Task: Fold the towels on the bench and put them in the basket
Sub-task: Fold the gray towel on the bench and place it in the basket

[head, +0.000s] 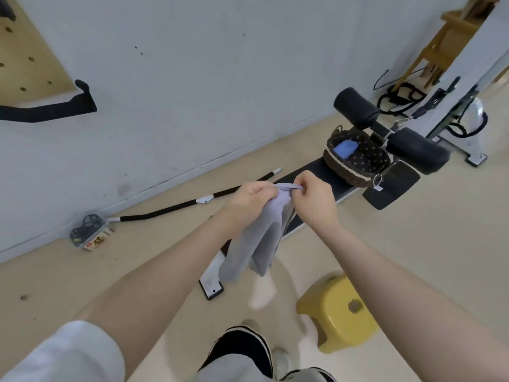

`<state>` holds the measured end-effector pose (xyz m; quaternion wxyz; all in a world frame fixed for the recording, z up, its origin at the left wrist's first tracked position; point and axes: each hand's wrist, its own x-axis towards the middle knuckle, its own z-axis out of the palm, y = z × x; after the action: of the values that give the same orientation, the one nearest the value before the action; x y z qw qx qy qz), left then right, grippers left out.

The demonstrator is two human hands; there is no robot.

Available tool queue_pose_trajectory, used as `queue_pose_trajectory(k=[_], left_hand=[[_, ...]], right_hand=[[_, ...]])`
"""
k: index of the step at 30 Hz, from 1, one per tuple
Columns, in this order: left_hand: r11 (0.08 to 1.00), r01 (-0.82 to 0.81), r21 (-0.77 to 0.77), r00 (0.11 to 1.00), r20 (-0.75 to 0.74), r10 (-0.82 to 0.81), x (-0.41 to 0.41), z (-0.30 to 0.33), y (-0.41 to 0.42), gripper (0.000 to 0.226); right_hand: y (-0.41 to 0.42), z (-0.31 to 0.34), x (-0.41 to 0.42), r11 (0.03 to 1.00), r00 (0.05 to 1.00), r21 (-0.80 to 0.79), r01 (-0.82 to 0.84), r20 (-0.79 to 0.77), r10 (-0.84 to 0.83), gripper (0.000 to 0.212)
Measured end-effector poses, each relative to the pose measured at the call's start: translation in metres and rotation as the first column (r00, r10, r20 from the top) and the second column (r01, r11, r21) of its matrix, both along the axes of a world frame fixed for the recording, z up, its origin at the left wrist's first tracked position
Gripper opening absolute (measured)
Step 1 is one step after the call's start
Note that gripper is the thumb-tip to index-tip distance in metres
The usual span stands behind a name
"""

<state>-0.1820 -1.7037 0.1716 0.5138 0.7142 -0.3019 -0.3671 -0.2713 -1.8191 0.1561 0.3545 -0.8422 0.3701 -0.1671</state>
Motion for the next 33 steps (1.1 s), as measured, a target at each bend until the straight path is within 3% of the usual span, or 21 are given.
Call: queue_pose_trajectory(k=[2,5,9,11,14,17,22,24,27,31,33], left_hand=[[0.999,-0.019,0.049,1.000,-0.017,0.020,0.007,-0.007,-0.024,0.027],[0.989,-0.006,0.148,0.999,-0.044,0.013,0.032,-0.013,-0.059,0.021],[0.978,0.060,0.201,0.996,-0.077,-0.046,0.076,-0.021,-0.104,0.038],[0.975,0.093,0.203,0.987,-0.150,-0.062,0.097,-0.022,-0.126,0.045],[0.955,0.077,0.287,0.997,-0.041,-0.068,0.128,-0.022,-0.157,0.043],[0.961,0.048,0.273,0.998,-0.046,-0.037,0.150,-0.026,-0.177,0.035],[0.981,-0.123,0.150,0.971,-0.187,0.150,0.187,-0.039,-0.182,0.016],[0.953,-0.239,0.185,0.931,-0.236,0.279,0.198,-0.044,-0.183,0.018],[0.840,-0.401,0.365,0.857,-0.174,0.485,0.208,-0.074,-0.186,0.049],[0.777,-0.494,0.391,0.820,-0.085,0.565,0.217,-0.123,-0.195,0.020],[0.690,-0.604,0.399,0.755,0.008,0.656,0.221,-0.133,-0.205,0.017]], right_hand=[[-0.030,-0.008,0.005,1.000,1.000,0.019,-0.005,-0.014,0.005,0.028],[-0.072,-0.023,0.020,0.997,0.993,-0.063,-0.044,-0.113,0.037,0.019],[-0.132,-0.045,0.044,0.979,0.975,-0.195,-0.056,-0.221,0.012,0.016],[-0.164,-0.051,0.056,0.982,0.958,-0.188,-0.020,-0.283,-0.035,0.018],[-0.207,-0.057,0.075,0.986,0.948,-0.153,0.060,-0.301,-0.104,0.019],[-0.231,-0.058,0.091,0.979,0.931,-0.189,0.071,-0.339,-0.133,0.019],[-0.279,-0.067,0.117,0.973,0.903,-0.231,0.000,-0.417,-0.099,0.016],[-0.300,-0.077,0.130,0.982,0.900,-0.186,-0.017,-0.431,-0.066,0.016],[-0.325,-0.090,0.147,0.990,0.836,-0.071,-0.118,-0.545,0.060,0.021],[-0.356,-0.105,0.185,0.980,0.861,0.169,-0.106,-0.478,0.175,0.027],[-0.376,-0.105,0.211,0.930,0.937,0.362,-0.066,-0.299,0.183,0.024]])
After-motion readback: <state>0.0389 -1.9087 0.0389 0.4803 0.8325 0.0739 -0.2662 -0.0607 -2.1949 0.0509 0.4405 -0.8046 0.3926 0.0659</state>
